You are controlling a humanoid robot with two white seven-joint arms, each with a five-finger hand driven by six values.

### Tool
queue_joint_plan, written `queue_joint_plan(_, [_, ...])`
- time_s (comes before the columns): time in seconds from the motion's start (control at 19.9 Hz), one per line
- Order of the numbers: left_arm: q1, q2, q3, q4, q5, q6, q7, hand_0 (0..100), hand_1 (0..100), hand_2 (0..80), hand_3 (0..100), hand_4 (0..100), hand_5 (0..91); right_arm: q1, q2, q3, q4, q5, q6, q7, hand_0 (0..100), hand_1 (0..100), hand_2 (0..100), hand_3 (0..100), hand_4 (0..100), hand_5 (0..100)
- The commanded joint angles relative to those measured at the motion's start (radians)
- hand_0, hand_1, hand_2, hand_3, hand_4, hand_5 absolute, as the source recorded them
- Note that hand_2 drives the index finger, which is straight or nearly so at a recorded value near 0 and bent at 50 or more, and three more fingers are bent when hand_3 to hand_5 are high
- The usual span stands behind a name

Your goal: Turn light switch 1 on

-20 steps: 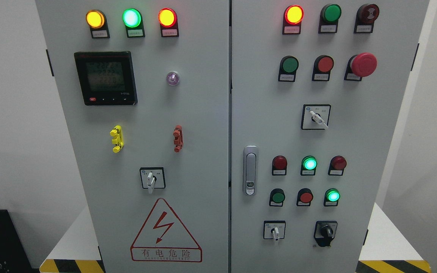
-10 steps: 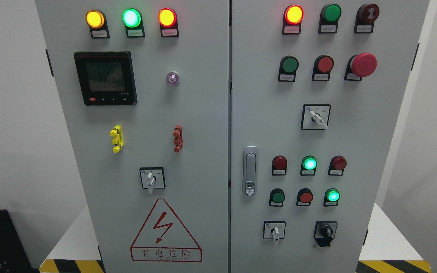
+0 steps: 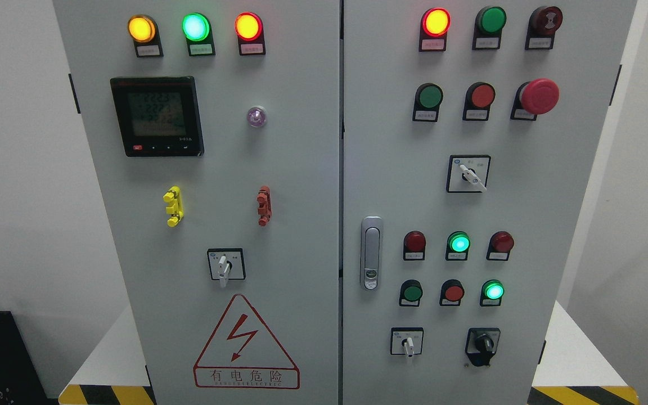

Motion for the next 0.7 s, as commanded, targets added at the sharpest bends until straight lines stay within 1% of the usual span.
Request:
queue_joint_plan(0.0, [0.04,0.026,0.063,-0.729,0.045,-0.02,0.002,18,0,0.0,0,22,0.0,0.0,0.0,0.0,0.0,0.0,0.0,-0.001,31,0,0,0,0,0])
queue_joint_plan(0.05, [0.04,0.026,0.064,-0.781,0.056,-0.022,0.002,18,0,0.0,6,32,0.0,0.0,0.0,0.0,0.0,0.0,0.0,-0.001,31,0,0,0,0,0])
queue_joint_plan(0.1, [0.04,0.026,0.066,-0.818,0.068,-0.022,0.003,19,2,0.0,17,39,4.3,0.0,0.0,0.0,0.0,0.0,0.0,-0.001,31,0,0,0,0,0])
queue_joint_plan(0.15, [0.037,0.025,0.073,-0.846,0.082,-0.023,0.003,19,4,0.0,24,45,10.1,0.0,0.0,0.0,0.0,0.0,0.0,-0.001,31,0,0,0,0,0])
queue_joint_plan(0.2, [0.028,0.019,0.084,-0.867,0.093,-0.026,0.003,21,8,1.6,34,53,21.4,-0.001,0.0,-0.002,0.0,0.0,0.0,-0.001,31,0,0,0,0,0])
queue_joint_plan(0.25, [0.005,0.013,0.086,-0.88,0.094,-0.028,0.003,24,13,6.3,39,60,29.7,0.0,0.0,0.0,0.0,0.0,0.0,-0.001,31,0,0,0,0,0])
queue_joint_plan(0.3, [-0.019,0.013,0.087,-0.889,0.096,-0.029,0.006,26,15,8.5,42,62,33.7,0.0,0.0,0.0,0.0,0.0,0.0,-0.001,31,0,0,0,0,0])
queue_joint_plan(0.35, [-0.031,0.013,0.087,-0.906,0.101,-0.029,0.019,29,18,11.1,45,66,41.2,0.0,0.0,0.0,0.0,0.0,0.0,-0.001,31,0,0,0,0,0])
queue_joint_plan(0.4, [-0.036,0.013,0.087,-0.929,0.113,-0.029,0.039,31,22,13.1,49,70,47.5,0.0,0.0,0.0,0.0,0.0,0.0,-0.001,31,0,0,0,0,0])
queue_joint_plan(0.45, [-0.042,0.016,0.086,-0.961,0.131,-0.029,0.058,32,25,15.3,51,73,51.2,0.0,0.0,0.0,0.0,0.0,0.0,-0.001,31,0,0,0,0,0])
queue_joint_plan(0.5, [-0.05,0.019,0.084,-0.987,0.143,-0.029,0.074,34,29,18.1,55,76,58.2,0.0,0.0,0.0,0.0,0.0,0.0,-0.001,31,0,0,0,0,0])
queue_joint_plan(0.55, [-0.059,0.019,0.08,-1.012,0.144,-0.028,0.089,35,34,22.0,60,80,65.1,0.0,0.0,0.0,0.0,0.0,0.0,-0.001,31,0,0,0,0,0])
queue_joint_plan(0.6, [-0.071,0.019,0.078,-1.032,0.144,-0.028,0.106,33,36,23.7,63,82,69.1,0.0,0.0,0.0,0.0,0.0,0.0,-0.001,31,0,0,0,0,0])
queue_joint_plan(0.65, [-0.087,0.016,0.073,-1.048,0.144,-0.026,0.127,27,39,26.7,67,84,74.3,0.0,0.0,0.0,0.0,0.0,0.0,-0.001,31,0,0,0,0,0])
